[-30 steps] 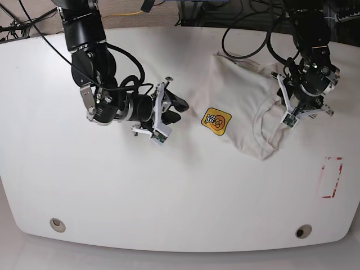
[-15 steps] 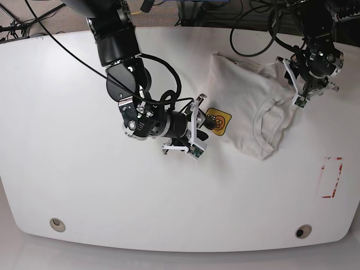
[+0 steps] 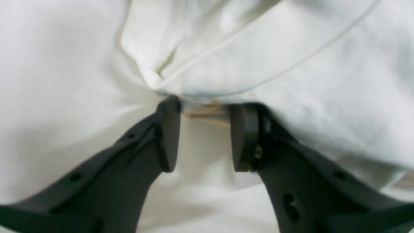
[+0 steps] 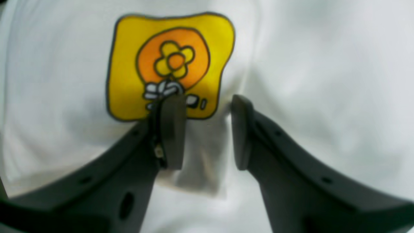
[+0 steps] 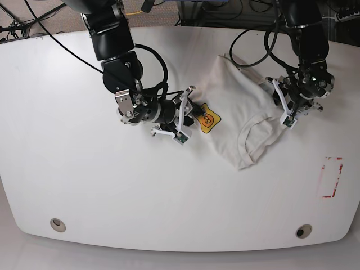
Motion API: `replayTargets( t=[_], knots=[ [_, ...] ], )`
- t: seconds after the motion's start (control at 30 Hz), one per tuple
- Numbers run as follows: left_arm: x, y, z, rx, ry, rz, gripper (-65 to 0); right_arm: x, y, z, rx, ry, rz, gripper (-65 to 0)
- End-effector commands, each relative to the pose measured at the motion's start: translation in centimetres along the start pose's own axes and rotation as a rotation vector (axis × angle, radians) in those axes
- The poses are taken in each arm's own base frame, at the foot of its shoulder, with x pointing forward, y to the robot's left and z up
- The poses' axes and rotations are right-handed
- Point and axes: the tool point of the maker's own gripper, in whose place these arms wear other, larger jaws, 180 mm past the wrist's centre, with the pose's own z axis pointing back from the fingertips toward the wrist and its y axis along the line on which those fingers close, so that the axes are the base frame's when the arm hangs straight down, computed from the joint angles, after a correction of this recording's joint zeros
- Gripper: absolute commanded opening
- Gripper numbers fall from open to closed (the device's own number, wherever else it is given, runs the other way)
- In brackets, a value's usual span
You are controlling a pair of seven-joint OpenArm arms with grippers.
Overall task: Fold the T-shirt properly
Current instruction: 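Grasp the shirt's collar edge with both grippers and pull it flat, then fold the shirt's side over with the left gripper toward the print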
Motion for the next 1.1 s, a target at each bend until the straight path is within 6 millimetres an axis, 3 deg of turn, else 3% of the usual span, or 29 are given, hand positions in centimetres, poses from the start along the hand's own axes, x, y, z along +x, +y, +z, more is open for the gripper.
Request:
replayTargets(
  t=[0.0, 0.27, 0.4, 0.53, 0.67, 0.8, 0.87, 0.97, 1.07],
  knots=[
    [2.1, -0.5, -0.7, -0.029, -0.021, -0.039, -41.3, 0.9, -0.6, 0.8, -0.009, -0.034, 0.019, -42.5],
    [6.9, -2.1, -2.9, -0.098, -0.047, -0.137, -41.3, -2.6, 1.7, 3.2, -0.020, -0.018, 0.039, -42.5],
    [9.9, -2.6, -4.1, -0.136, -0.097, -0.170, -41.3, -3.0, 3.2, 3.8, -0.010, -0.028, 0.047, -42.5],
    [10.4, -0.3, -3.5, -0.093, -0.106, -0.186, -41.3, -3.3, 4.9, 4.7, -0.004, -0.022, 0.065, -42.5],
    [13.6, 1.4, -2.3, -0.049, -0.158, -0.205, -41.3, -2.3, 4.0, 6.3, -0.056, -0.021, 0.091, -42.5],
    [15.0, 3.7, 0.5, 0.042, -0.189, -0.256, -41.3, -1.6, 3.3, 8.2, -0.114, -0.019, 0.104, -42.5],
    [16.1, 3.5, 1.4, 0.059, -0.226, -0.274, -41.3, -0.7, 1.9, 8.9, -0.148, -0.030, 0.118, -42.5],
    [18.2, 1.7, 3.2, 0.068, -0.310, -0.298, -41.3, -0.4, 0.4, 9.7, -0.190, -0.032, 0.116, -42.5],
    [18.1, -0.4, 4.7, 0.075, -0.354, -0.321, -41.0, -0.7, -1.0, 10.8, -0.235, -0.020, 0.093, -42.5]
  ],
)
